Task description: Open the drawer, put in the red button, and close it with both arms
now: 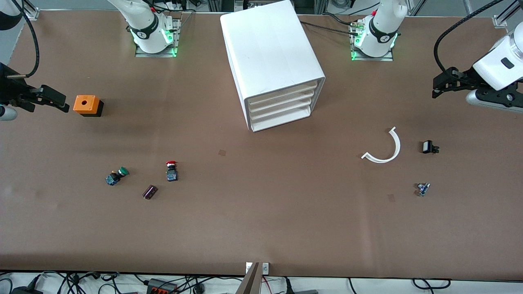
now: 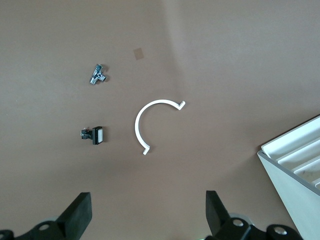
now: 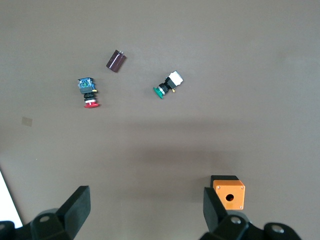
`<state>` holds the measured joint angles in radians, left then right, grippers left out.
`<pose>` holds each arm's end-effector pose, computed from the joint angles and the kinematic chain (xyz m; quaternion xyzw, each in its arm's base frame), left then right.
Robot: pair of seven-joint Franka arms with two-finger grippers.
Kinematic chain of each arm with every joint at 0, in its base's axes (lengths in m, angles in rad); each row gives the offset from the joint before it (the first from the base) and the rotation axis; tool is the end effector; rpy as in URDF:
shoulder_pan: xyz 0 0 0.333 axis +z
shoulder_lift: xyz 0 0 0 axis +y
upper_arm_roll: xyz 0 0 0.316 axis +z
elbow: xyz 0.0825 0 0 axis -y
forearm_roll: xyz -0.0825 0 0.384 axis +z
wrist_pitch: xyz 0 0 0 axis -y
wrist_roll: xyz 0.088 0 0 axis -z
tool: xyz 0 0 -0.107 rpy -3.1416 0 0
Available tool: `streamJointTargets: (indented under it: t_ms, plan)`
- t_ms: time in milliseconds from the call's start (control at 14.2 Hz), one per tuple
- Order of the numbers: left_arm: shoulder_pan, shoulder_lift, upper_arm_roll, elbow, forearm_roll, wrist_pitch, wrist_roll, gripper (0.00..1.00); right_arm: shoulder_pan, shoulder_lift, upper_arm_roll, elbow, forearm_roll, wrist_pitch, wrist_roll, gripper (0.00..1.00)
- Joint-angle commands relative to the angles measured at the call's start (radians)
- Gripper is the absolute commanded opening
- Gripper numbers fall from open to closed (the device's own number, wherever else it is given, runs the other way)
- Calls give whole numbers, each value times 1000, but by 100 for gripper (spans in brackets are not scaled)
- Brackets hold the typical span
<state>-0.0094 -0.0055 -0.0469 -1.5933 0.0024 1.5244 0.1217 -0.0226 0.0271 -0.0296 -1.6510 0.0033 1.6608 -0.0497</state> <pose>0.5463 -0.0306 0.6130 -0.9955 0.0888 0.0317 0.0003 0.5670 -0.0291 0.5790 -1.0000 0.0014 0.0086 0.0017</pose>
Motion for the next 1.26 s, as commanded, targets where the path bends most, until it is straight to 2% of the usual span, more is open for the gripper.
streamJointTargets:
  t_ms: [0,422,562,773,1054,1195]
  plan:
    - [6,18,-2,41,7,-32,4,100,1,-3,2,10,-9,-15,-1,100]
    - [-3,21,-4,42,8,-41,4,100,1,-1,4,10,-9,-16,-2,100]
    - [-3,19,-2,42,-5,-85,4,100,0,10,4,11,-9,-13,-4,100]
    - [-35,21,-7,42,-19,-202,7,100,-2,48,2,14,0,-10,1,100]
    - [-55,68,-10,35,-44,-482,12,100,15,154,4,51,56,1,1,100]
    - [-52,96,-10,15,-108,-513,13,100,59,220,4,74,66,5,-1,100]
